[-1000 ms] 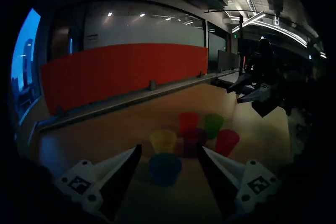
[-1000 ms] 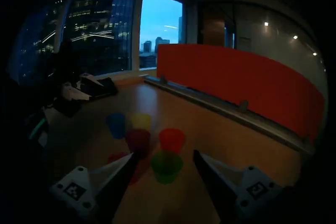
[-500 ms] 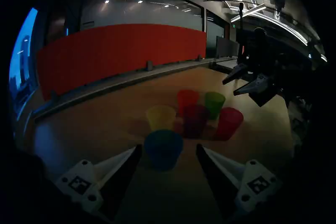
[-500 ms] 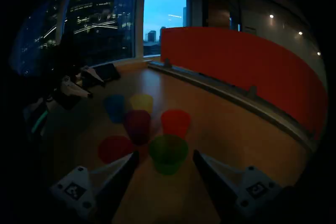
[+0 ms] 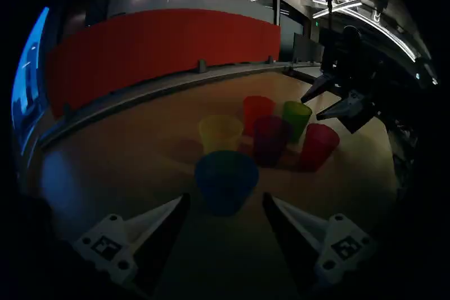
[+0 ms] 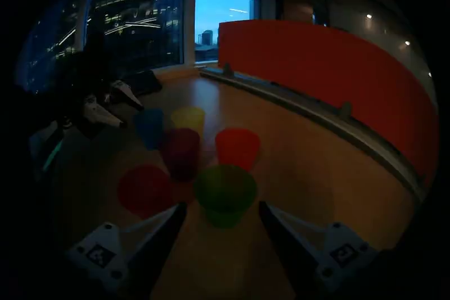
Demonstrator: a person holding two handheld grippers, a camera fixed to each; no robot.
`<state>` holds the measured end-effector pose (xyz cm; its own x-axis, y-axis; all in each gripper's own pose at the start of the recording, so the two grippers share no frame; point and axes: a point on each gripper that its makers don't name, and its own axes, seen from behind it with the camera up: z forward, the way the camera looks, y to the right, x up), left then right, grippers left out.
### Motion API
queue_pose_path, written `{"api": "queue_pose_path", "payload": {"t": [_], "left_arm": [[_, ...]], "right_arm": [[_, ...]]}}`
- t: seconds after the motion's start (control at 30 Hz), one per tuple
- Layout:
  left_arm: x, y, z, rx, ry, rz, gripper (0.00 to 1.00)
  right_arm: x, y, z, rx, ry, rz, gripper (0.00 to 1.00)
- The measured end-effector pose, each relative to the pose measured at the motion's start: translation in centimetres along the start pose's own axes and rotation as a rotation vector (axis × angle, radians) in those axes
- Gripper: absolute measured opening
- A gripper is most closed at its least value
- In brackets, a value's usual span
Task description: Pour water
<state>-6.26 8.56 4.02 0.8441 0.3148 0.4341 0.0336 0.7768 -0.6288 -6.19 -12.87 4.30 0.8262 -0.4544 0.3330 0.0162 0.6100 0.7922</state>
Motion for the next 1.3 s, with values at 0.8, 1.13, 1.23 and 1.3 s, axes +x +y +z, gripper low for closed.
{"api": "queue_pose_path", "payload": {"t": [0.8, 1.13, 1.23, 1.3], "left_arm": [[0.6, -0.1, 3.9, -0.033, -0.032, 0.004, 0.96], [0.2, 0.0, 4.6, -0.037, -0.051, 0.009, 0.96], [0.0, 0.0, 4.7, -0.036, -0.058, 0.008, 0.93], [-0.1, -0.1, 4.8, -0.031, -0.062, 0.007, 0.9]], "right_arm": [[0.4, 0.4, 3.9, 0.033, -0.009, 0.007, 0.96], [0.8, 0.3, 4.1, 0.04, -0.003, 0.003, 0.96], [0.9, 0.3, 4.2, 0.04, -0.002, 0.003, 0.96], [0.9, 0.4, 4.2, 0.04, -0.001, 0.002, 0.96]]}}
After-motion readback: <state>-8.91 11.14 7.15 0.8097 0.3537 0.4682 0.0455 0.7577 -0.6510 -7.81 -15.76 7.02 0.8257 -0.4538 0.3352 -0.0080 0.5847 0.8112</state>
